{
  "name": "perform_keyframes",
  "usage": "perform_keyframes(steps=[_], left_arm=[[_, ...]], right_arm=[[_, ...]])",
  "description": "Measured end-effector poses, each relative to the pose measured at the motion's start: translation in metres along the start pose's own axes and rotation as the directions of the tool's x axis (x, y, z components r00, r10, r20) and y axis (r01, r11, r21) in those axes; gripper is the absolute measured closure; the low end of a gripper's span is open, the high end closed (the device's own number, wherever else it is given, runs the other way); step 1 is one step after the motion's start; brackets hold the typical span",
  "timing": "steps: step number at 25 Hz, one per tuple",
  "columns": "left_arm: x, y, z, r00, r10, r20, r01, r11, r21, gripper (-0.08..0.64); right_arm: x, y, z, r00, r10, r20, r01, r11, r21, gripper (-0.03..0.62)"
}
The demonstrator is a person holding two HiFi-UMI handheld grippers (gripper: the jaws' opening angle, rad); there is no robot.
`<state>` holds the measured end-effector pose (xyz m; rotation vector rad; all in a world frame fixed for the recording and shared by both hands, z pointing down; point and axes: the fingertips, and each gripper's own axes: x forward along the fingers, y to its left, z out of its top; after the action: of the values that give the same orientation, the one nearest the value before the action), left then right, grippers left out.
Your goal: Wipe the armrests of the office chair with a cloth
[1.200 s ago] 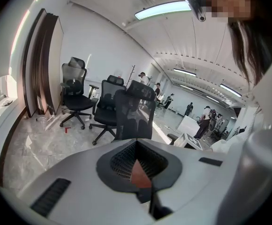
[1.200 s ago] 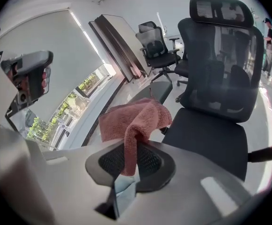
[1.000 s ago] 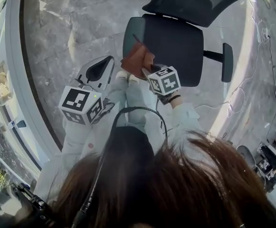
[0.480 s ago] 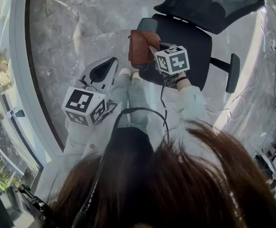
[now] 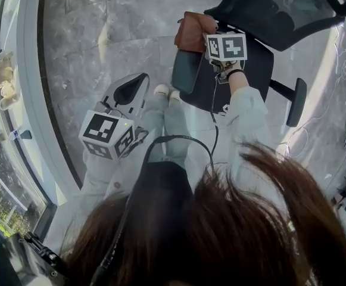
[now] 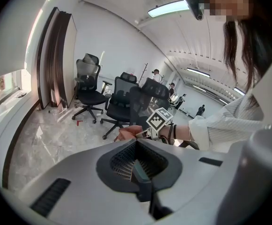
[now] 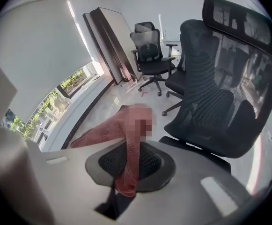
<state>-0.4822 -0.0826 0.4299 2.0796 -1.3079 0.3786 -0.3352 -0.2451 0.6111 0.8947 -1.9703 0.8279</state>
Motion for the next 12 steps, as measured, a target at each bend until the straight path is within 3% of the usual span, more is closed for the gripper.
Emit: perform_keyframes(steps=[6, 12], left_arm=[[0.005, -0.006, 0.001, 1.000, -0.016, 0.002, 0.016, 1.000, 0.011, 0.557], [0.010, -0.021, 0.007, 0.999, -0.042, 0.002, 0.041, 0.998, 0.037, 0.557]], right_arm=[[-0.003, 0.001, -0.004, 1.000, -0.001, 0.005, 0.001, 1.000, 0.019, 0.557], [-0.030, 0.032, -0.050, 0.996, 0.092, 0.012, -0.092, 0.994, 0.055, 0.557]])
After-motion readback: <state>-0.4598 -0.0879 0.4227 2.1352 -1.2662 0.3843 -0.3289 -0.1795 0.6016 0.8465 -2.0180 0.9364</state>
